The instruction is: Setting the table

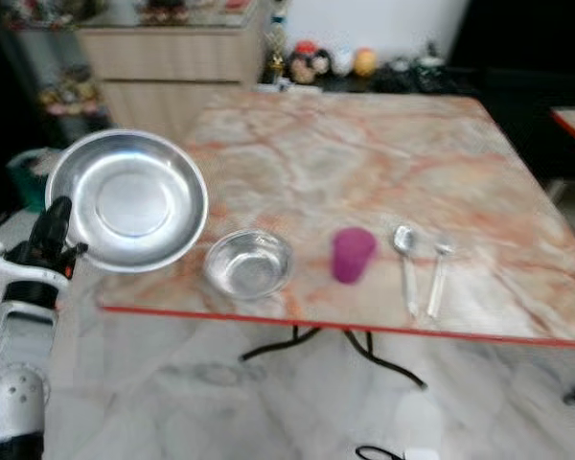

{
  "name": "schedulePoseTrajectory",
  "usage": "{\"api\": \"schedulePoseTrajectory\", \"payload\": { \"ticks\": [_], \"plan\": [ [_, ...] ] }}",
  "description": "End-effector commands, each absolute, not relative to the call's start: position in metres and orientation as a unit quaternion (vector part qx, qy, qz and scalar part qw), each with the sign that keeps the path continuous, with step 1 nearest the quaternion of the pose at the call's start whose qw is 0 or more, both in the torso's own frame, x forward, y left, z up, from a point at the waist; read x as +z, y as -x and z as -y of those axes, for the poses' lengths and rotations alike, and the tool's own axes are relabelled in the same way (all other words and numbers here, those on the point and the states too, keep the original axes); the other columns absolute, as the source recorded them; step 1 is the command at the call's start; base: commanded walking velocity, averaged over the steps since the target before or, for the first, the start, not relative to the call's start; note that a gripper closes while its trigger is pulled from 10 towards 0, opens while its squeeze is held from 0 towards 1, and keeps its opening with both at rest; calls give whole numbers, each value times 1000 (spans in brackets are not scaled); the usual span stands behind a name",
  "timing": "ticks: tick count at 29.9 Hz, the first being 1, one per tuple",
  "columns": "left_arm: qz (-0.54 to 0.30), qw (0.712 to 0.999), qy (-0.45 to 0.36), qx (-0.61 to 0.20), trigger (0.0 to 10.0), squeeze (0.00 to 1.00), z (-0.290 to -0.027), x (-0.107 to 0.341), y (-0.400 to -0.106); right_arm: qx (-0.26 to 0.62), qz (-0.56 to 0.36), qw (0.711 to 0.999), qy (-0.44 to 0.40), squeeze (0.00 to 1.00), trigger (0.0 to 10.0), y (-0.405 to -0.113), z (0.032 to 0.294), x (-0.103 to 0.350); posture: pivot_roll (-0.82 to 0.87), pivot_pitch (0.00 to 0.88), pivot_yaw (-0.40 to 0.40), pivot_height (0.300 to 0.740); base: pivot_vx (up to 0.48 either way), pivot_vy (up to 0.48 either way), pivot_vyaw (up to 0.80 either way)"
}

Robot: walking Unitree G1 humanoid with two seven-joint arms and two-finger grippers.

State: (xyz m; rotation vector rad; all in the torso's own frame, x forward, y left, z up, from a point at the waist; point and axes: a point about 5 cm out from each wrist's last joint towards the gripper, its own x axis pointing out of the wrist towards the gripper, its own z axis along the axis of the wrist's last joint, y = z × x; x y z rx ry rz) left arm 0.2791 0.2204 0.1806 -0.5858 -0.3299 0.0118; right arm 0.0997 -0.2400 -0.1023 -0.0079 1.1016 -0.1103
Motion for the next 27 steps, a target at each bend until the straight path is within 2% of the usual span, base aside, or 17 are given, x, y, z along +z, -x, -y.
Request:
{"api": "schedulePoseTrajectory", "payload": {
  "ticks": [1,27],
  "plan": [
    [176,945,274,11,10000,0,-226,187,-278,-54,-513,857,2,0,10000,-107,239,-101,-2,0,-15,732,0,-431,0],
    [191,941,278,12,10000,0,-226,192,-282,-51,-509,859,8,0,10000,-109,239,-100,-3,0,-16,732,0,-432,0]
  ]
}}
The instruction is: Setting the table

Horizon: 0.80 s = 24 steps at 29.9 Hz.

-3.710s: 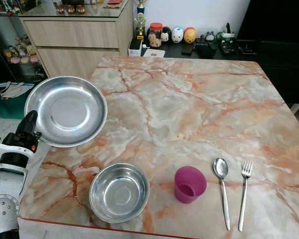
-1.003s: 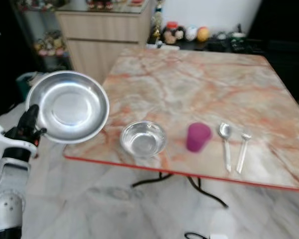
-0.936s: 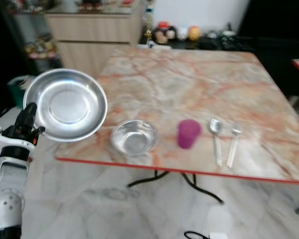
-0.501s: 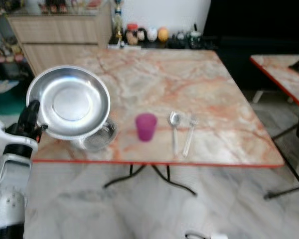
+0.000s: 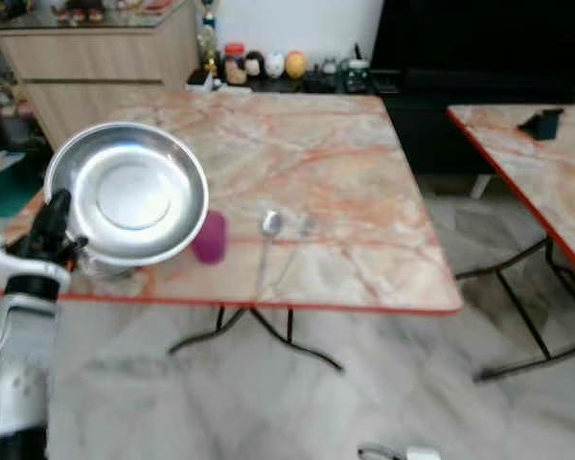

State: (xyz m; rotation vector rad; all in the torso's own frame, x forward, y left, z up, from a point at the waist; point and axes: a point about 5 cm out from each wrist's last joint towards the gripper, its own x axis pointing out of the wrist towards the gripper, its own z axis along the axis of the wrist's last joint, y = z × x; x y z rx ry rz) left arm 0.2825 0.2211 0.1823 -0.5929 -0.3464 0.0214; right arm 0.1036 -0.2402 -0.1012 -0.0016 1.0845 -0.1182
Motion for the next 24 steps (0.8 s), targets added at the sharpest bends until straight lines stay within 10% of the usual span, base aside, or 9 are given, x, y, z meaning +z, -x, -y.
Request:
{"api": "schedulePoseTrajectory", "payload": {
  "ticks": [1,24],
  "plan": [
    [191,941,278,12,10000,0,-226,192,-282,-51,-509,859,8,0,10000,-109,239,-100,-3,0,-16,732,0,-424,0],
    [187,942,280,10,10000,0,-223,191,-284,-62,-505,861,-7,0,10000,-110,238,-100,-13,0,-12,732,0,-417,0]
  ]
}}
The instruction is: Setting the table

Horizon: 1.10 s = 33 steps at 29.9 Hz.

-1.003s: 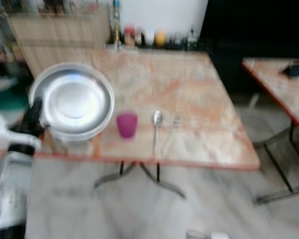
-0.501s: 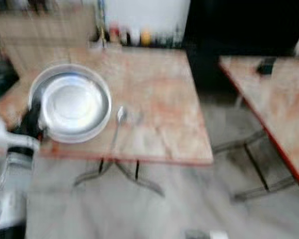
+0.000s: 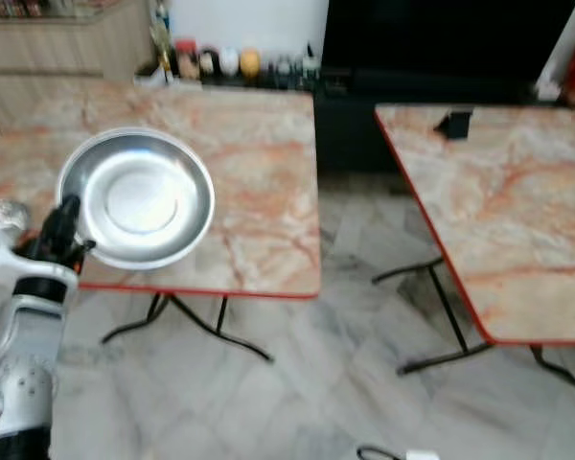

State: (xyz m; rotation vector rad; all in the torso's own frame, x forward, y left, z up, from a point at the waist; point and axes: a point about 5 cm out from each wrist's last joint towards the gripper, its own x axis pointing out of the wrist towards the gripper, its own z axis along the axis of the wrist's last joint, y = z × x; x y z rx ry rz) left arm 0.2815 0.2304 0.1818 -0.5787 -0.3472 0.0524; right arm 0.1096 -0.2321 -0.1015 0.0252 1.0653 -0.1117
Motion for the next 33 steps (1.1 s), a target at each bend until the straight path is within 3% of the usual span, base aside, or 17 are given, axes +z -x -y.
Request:
{"api": "schedulePoseTrajectory", "payload": {
  "ticks": [1,33],
  "plan": [
    [187,942,280,10,10000,0,-223,192,-283,-62,-505,861,-7,0,10000,-110,238,-100,-13,0,-12,732,0,-412,0],
    [182,944,276,3,10000,0,-221,189,-284,-66,-504,861,-6,0,10000,-111,240,-99,-32,0,-11,732,0,-409,0]
  ]
}}
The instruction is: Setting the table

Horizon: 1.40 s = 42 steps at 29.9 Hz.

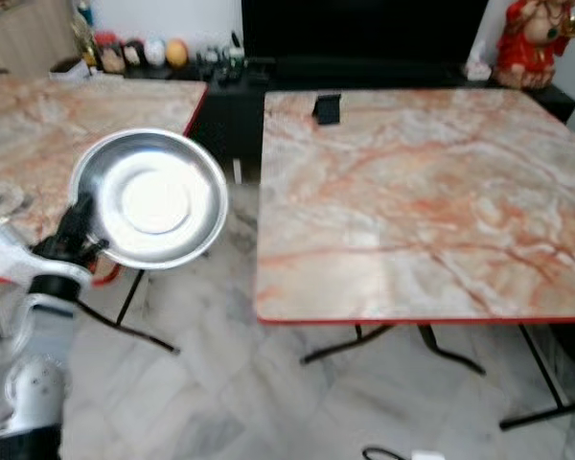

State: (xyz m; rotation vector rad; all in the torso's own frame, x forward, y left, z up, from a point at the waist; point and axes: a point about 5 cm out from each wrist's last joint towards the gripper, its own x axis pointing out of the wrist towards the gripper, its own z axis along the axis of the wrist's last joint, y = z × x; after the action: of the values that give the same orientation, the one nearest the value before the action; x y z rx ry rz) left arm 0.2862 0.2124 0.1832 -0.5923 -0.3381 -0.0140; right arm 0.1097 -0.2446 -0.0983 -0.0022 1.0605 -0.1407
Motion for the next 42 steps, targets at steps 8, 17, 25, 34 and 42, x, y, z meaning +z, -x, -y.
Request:
{"api": "schedulePoseTrajectory", "payload": {
  "ticks": [8,17,25,34,42],
  "plan": [
    [179,944,277,0,10000,0,-220,189,-285,-69,-504,861,-9,0,10000,-110,240,-100,-35,0,-8,732,0,-410,0],
    [173,946,273,-4,10000,0,-219,187,-286,-73,-501,862,-12,0,10000,-110,239,-99,-42,0,-3,732,0,-409,0],
    [170,949,265,-8,10000,0,-218,186,-286,-75,-501,862,-13,0,10000,-111,239,-99,-43,0,2,732,0,-409,0],
    [165,953,255,-15,10000,0,-216,186,-287,-76,-501,862,-14,0,10000,-110,239,-100,-39,0,1,732,0,-407,0],
    [141,963,225,-46,10000,0,-213,182,-288,-73,-501,862,-11,0,10000,-110,239,-100,-36,0,-1,732,0,-379,0]
  ]
}}
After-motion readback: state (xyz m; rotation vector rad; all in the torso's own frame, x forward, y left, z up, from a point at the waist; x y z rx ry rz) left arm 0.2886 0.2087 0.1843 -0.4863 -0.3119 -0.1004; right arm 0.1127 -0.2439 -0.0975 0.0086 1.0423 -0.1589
